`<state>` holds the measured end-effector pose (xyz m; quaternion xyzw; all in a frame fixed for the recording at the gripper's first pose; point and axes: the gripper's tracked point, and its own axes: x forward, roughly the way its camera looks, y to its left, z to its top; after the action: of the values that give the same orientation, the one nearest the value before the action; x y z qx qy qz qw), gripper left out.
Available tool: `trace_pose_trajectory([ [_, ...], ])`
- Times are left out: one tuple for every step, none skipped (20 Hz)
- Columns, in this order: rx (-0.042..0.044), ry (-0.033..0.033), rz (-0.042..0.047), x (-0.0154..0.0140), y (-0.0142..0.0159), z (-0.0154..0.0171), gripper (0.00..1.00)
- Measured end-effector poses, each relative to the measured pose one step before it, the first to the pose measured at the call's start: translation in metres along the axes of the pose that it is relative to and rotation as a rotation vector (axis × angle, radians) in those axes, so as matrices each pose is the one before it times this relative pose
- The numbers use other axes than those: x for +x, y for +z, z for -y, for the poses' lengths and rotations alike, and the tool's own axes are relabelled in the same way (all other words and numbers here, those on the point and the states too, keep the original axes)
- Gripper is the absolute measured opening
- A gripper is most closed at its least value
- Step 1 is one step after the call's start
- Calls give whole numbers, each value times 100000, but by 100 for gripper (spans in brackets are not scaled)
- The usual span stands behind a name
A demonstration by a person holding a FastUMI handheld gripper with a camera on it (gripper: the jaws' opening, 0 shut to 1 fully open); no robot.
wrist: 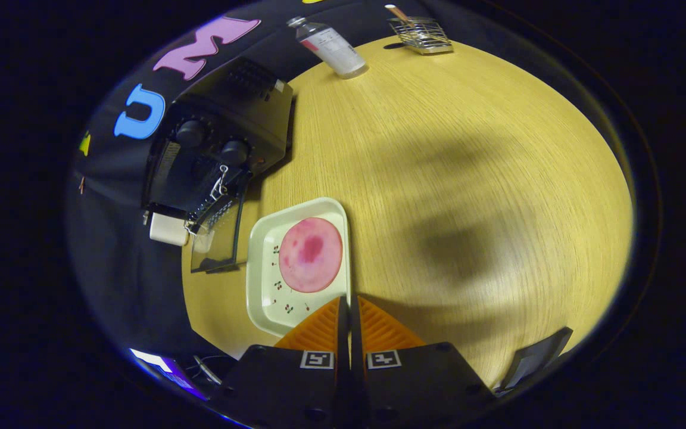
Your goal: Open the toaster oven, put the food inside, and close the toaster oven door.
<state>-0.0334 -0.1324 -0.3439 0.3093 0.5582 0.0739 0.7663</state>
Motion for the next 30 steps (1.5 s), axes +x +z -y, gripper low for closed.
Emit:
trace_pose_trajectory([
  [2496, 1540, 623, -286, 195, 30, 6],
  [3427, 1642, 653, -320, 134, -6, 6],
  [3488, 1734, 371, -204, 208, -15, 6],
  [3052, 1361, 437, -244, 196, 4, 6],
  [2633, 1302, 582, -282, 142, 42, 6],
  [2367, 1043, 871, -253, 257, 31, 6],
  [1703, 1003, 522, -320, 131, -90, 6],
  [1382, 987, 588, -194, 248, -42, 6],
  [1139, 1034, 454, -338, 186, 65, 6],
  [1297, 1337, 264, -302, 81, -107, 6],
  [1374, 1319, 359, -294, 99, -173, 6],
  [1724, 1547, 157, -134, 148, -282, 6],
  [1986, 1337, 148, -181, 23, -245, 6],
  [2301, 1627, 236, -122, 131, -320, 6],
  [1947, 1363, -21, -189, 4, -264, 6],
  [1666, 1041, -113, -179, 57, -217, 6],
  [1276, 717, -292, -119, -192, -225, 6],
  [643, 382, 102, -242, -102, -205, 6],
  [-213, 623, -457, -202, -252, -485, 6],
  [-296, 864, -9, -267, -237, -592, 6],
  [-507, 1280, -253, -313, -380, -785, 6],
  [-599, 1105, -58, -159, -311, -866, 6],
  [-378, 1065, 110, 26, -389, -861, 6],
  [-617, 813, -33, 70, -376, -865, 6],
  [-497, 793, -288, -23, -571, -1019, 6],
  [-337, 748, 245, 288, -475, -868, 6],
  [-225, 741, -324, 420, -630, -907, 6],
  [169, 590, 307, 506, -470, -882, 6],
  [-30, 716, 98, 560, -556, -975, 6],
  [168, 589, 731, 635, -430, -910, 6],
])
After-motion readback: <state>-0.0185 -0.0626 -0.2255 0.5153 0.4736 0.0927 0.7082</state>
